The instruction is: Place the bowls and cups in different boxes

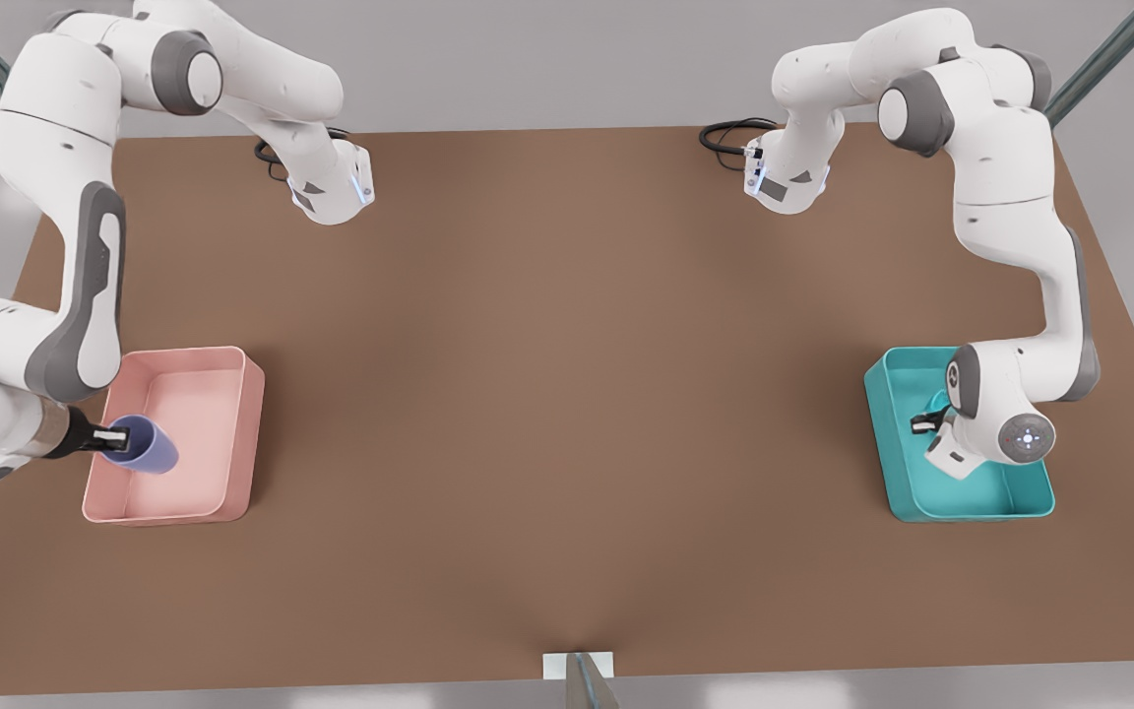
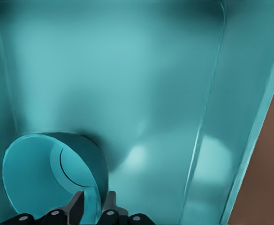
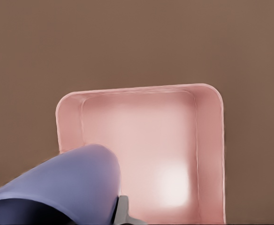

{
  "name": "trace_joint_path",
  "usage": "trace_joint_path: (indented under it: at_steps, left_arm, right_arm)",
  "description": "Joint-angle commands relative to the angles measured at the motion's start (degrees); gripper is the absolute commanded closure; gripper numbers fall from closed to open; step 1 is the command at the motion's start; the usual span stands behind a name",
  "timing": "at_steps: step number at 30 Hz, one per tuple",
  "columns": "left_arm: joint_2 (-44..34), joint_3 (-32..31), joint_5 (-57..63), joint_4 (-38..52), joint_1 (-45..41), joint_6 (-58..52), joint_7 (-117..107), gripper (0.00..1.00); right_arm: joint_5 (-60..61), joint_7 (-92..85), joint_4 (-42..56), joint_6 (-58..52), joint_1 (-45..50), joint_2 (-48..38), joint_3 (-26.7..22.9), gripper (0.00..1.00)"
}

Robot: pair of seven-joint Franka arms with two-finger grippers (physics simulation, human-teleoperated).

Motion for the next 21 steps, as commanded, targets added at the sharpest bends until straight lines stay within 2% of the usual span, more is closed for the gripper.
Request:
trace_joint_path:
  at_steps: [1,4,6,9,10,12,21]
  left_arm:
    - [-2.4,-0.1,0.2,0.2,-0.3,-2.6,4.6,0.00]
    - [-13.3,-1.8,-0.1,5.4,-4.2,-21.6,4.6,0.00]
    - [-16.1,-5.4,-12.4,17.1,-4.7,-34.1,4.2,0.00]
    - [-23.9,-6.1,-12.2,16.7,-10.6,-34.1,-0.7,0.00]
    - [-23.4,-6.4,-12.2,17.0,-11.0,-34.4,-0.7,0.00]
    - [-23.1,-7.0,-12.1,17.4,-10.6,-34.4,-0.8,0.00]
    - [-22.9,-6.7,-10.3,16.8,-9.8,-34.1,-0.9,0.00]
  right_arm:
    - [-1.1,-17.8,0.2,-1.8,-0.1,3.0,-0.4,0.79]
    - [-0.1,-17.8,0.3,4.1,-0.1,8.1,-0.3,0.79]
    - [2.2,-17.8,0.1,6.8,-0.1,10.6,-0.3,0.79]
    - [3.4,-17.8,-0.3,8.3,0.0,12.1,0.0,0.79]
    - [3.4,-17.8,-0.3,8.3,0.1,12.1,0.0,0.79]
    - [3.4,-18.4,-0.4,8.3,0.0,12.2,0.1,0.00]
    - [3.5,-18.2,-0.3,6.1,0.2,10.9,0.4,0.00]
